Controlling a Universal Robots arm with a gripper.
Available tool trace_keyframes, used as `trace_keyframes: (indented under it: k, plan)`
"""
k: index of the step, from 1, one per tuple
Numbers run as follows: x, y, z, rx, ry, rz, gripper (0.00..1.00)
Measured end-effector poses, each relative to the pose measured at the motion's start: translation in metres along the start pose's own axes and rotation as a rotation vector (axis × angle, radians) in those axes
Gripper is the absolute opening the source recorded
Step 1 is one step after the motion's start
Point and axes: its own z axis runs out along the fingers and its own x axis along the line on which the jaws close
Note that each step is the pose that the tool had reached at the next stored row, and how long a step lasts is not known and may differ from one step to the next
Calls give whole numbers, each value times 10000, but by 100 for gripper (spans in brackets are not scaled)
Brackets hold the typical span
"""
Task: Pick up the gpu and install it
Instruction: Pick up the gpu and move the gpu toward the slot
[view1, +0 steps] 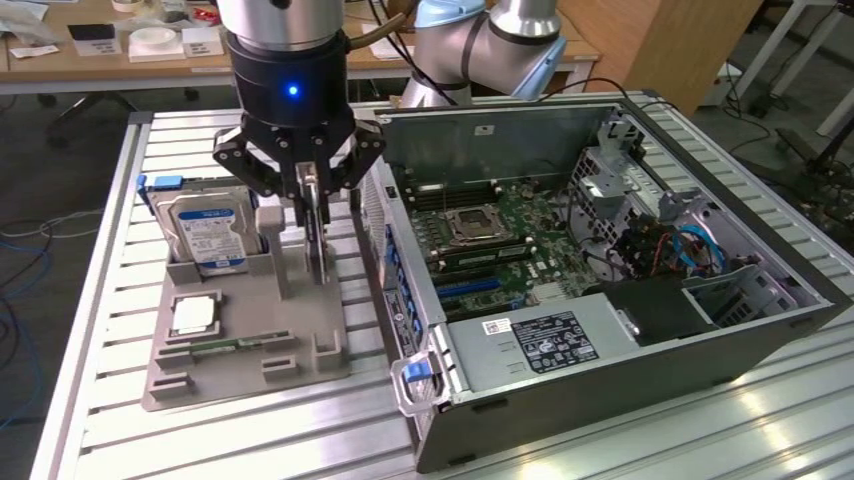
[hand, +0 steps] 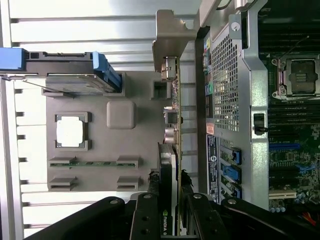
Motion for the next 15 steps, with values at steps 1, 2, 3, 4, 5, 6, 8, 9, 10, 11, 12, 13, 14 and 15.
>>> trace_keyframes:
  k: [1,2,3,4,5,6,8,9,10,11,12,13,14,15]
  plan:
    - [0,0,0,0,0,-1,26]
    - [0,0,0,0,0,0,26]
    - [0,0,-6,2,2,0,26]
    - [0,1,-15,3,3,0,26]
    - [-1,1,-24,1,1,0,26]
    - [-1,2,-40,1,0,0,26]
    - [-2,3,-75,0,0,0,26]
    - [-2,4,-94,0,0,0,26]
    - [-3,5,-116,0,0,0,26]
    - [-3,6,-138,0,0,0,26]
    - [-4,7,-160,-1,-1,0,26]
    - [-4,8,-183,0,-1,0,26]
    - [-5,9,-206,0,0,0,26]
    - [-5,10,-229,0,0,0,26]
